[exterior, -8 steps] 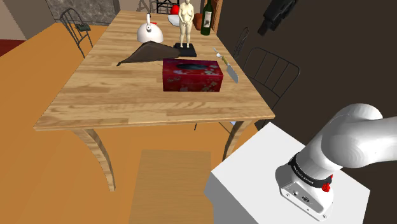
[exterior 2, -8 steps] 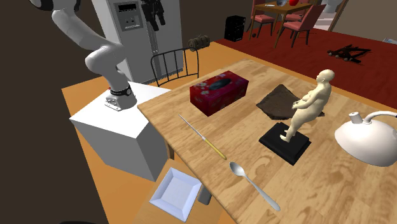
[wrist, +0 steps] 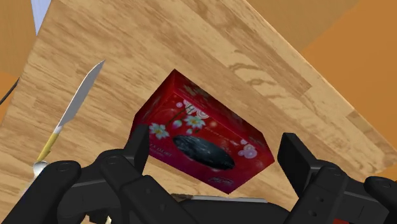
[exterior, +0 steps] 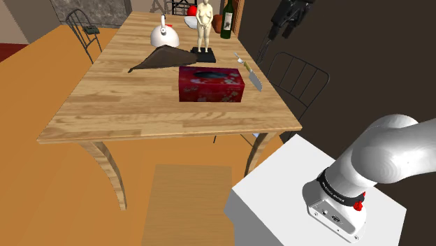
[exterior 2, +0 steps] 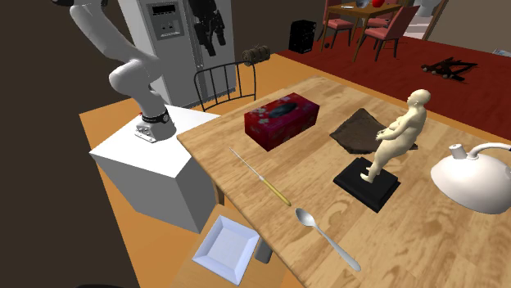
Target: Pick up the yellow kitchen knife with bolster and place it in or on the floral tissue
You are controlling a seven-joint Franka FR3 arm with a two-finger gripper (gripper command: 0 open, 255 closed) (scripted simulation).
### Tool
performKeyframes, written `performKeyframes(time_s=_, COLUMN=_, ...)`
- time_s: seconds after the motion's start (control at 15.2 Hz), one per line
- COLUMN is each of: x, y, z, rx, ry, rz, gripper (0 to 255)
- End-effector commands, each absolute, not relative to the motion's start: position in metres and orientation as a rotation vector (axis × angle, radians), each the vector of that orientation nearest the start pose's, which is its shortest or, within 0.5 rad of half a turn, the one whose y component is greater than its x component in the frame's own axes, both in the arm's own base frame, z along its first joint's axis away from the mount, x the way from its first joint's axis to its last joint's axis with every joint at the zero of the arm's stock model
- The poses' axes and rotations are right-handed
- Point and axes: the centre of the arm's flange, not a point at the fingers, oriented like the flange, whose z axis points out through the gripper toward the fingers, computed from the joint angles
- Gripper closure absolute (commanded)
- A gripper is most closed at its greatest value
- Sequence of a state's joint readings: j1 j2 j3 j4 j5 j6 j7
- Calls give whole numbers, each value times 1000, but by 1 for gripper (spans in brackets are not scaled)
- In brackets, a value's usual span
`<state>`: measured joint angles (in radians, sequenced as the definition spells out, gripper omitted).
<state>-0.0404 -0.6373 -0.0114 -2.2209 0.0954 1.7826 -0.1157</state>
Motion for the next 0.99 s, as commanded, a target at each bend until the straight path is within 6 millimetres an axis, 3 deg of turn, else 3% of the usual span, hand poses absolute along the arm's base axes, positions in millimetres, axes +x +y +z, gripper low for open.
performKeyframes(time_s=0.0, x=390, y=-30, z=614, rx=-3025, ry=-26, rz=-293, gripper=0)
performKeyframes(time_s=0.92, x=513, y=-154, z=513, rx=-2894, ry=342, rz=-144, gripper=0)
